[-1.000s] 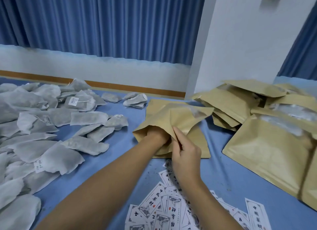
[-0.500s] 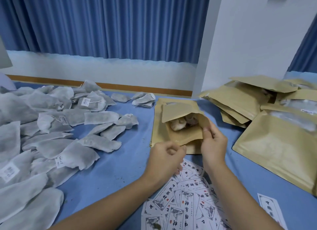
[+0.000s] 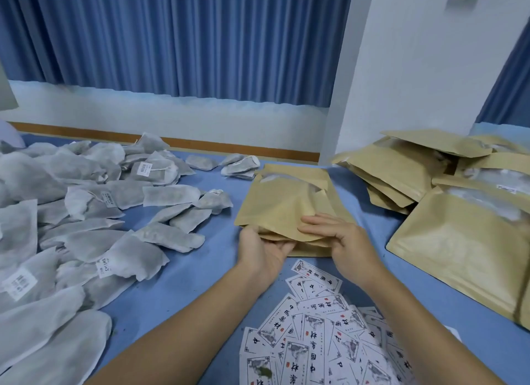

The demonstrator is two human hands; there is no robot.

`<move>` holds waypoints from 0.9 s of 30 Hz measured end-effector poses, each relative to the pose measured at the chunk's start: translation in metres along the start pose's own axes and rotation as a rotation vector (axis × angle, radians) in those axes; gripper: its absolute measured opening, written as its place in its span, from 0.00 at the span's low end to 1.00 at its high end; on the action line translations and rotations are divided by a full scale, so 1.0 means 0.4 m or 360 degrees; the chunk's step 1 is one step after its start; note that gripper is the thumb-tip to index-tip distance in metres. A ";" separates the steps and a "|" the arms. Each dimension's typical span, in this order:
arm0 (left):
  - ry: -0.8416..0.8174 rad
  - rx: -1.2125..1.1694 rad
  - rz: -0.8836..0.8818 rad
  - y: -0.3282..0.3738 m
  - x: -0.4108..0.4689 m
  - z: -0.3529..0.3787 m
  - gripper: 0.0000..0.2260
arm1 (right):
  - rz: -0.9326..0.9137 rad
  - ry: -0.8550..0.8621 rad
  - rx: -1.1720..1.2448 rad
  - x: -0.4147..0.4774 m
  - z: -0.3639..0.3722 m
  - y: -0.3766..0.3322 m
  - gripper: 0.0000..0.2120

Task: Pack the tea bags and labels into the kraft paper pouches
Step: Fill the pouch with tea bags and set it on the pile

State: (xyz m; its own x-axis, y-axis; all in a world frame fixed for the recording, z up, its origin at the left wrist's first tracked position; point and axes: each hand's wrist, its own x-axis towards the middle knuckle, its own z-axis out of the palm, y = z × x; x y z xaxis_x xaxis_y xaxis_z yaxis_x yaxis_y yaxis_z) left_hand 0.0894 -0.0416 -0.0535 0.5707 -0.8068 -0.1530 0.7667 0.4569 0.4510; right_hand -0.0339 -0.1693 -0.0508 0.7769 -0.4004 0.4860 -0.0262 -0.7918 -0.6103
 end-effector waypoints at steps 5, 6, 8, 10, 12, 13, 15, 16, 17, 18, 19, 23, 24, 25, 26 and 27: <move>-0.0351 0.0353 -0.0221 -0.022 -0.027 0.007 0.17 | 0.0147 -0.0154 0.0231 -0.013 -0.031 -0.014 0.29; -0.0248 0.0457 -0.0226 -0.022 -0.023 0.008 0.19 | 0.0145 -0.0228 0.0315 -0.022 -0.035 -0.021 0.26; -0.0033 0.0556 -0.0200 -0.030 -0.014 0.003 0.21 | 0.0145 -0.0244 0.0383 -0.045 -0.034 -0.042 0.18; 0.0045 0.0532 -0.0175 -0.041 -0.014 -0.004 0.21 | 0.0240 0.0170 0.0318 -0.067 -0.029 -0.052 0.17; 0.0046 0.0498 -0.0145 -0.050 -0.022 -0.009 0.20 | 0.0539 0.0763 0.0223 -0.085 -0.027 -0.058 0.18; 0.0028 0.0518 -0.0140 -0.055 -0.027 -0.009 0.20 | 0.0744 0.0915 0.0298 -0.090 -0.026 -0.061 0.19; -0.0017 0.0624 -0.0156 -0.067 -0.038 -0.005 0.20 | 0.1105 0.0854 0.0724 -0.095 -0.020 -0.058 0.20; -0.0036 0.0672 -0.0161 -0.076 -0.045 -0.004 0.19 | 0.1186 0.0733 0.0937 -0.100 -0.013 -0.058 0.20; -0.0053 0.0699 -0.0159 -0.082 -0.049 -0.004 0.19 | 0.1187 0.0620 0.1107 -0.105 -0.006 -0.063 0.18; -0.0067 0.0701 -0.0153 -0.084 -0.052 -0.005 0.20 | 0.1136 0.0547 0.1230 -0.112 -0.002 -0.068 0.16; -0.0087 0.0676 -0.0151 -0.084 -0.054 -0.006 0.22 | 0.1064 0.0517 0.1339 -0.117 0.000 -0.070 0.14; -0.0032 0.0391 -0.0109 -0.077 -0.067 -0.002 0.29 | 0.0874 0.0467 0.1642 -0.122 -0.010 -0.065 0.11; 0.0077 0.0326 -0.0045 -0.080 -0.068 -0.002 0.28 | 0.0864 0.0423 0.1654 -0.125 -0.010 -0.063 0.11; 0.0212 0.0285 0.0047 -0.085 -0.069 -0.001 0.25 | 0.0851 0.0374 0.1642 -0.129 -0.008 -0.061 0.12; 0.0348 0.0272 0.0165 -0.089 -0.071 0.000 0.22 | 0.0842 0.0336 0.1627 -0.131 -0.004 -0.062 0.12; 0.0459 0.0299 0.0298 -0.092 -0.074 0.003 0.20 | 0.0845 0.0320 0.1623 -0.130 0.002 -0.064 0.12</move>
State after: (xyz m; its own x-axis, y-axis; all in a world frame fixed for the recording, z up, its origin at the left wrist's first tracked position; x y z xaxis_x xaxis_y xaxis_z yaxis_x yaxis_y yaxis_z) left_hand 0.0439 -0.0348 -0.0644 0.7754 -0.5654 -0.2813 0.5895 0.4883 0.6434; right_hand -0.0733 -0.1278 -0.0610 0.7038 -0.7084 0.0531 0.2706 0.1982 -0.9421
